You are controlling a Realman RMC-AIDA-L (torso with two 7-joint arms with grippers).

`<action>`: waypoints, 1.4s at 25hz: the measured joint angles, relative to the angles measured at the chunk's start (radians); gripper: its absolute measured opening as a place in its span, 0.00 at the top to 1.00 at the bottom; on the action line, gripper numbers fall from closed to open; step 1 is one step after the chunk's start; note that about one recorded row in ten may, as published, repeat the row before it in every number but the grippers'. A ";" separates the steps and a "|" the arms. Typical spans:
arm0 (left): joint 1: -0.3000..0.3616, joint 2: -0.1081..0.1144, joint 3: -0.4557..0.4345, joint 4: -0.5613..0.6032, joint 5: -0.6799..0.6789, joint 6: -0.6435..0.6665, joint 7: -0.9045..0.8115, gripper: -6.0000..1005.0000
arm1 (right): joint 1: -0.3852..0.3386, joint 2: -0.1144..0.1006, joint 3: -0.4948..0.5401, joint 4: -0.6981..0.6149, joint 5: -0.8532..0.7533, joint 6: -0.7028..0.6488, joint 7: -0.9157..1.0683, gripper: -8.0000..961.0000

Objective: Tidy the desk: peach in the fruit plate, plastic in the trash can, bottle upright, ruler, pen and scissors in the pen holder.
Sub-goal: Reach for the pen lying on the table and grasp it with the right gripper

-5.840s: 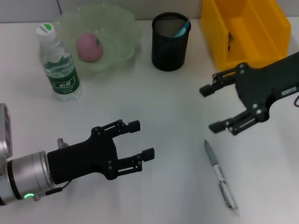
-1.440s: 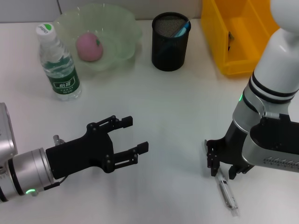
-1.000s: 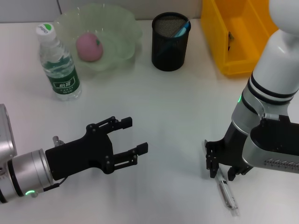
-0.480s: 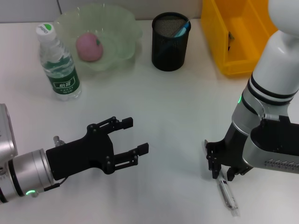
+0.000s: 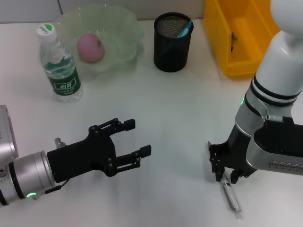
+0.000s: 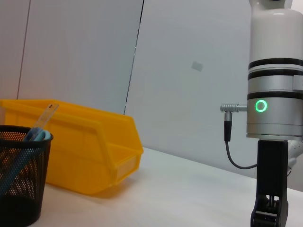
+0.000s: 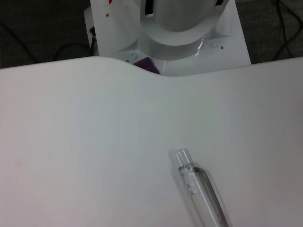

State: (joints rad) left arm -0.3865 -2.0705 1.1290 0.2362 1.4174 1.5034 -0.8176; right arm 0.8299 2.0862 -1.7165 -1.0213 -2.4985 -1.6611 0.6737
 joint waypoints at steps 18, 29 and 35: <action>-0.001 0.000 0.001 0.000 0.000 0.002 0.000 0.22 | 0.016 0.001 -0.021 0.032 0.000 0.033 -0.005 0.73; -0.002 0.000 -0.001 0.000 0.000 0.002 0.000 0.22 | 0.025 0.000 -0.024 0.040 -0.004 0.040 -0.002 0.74; -0.003 0.000 -0.003 0.000 0.000 0.005 0.000 0.22 | 0.026 0.000 -0.023 0.040 -0.005 0.040 0.000 0.75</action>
State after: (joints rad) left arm -0.3894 -2.0708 1.1257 0.2362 1.4173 1.5087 -0.8176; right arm 0.8559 2.0861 -1.7396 -0.9814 -2.5035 -1.6213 0.6739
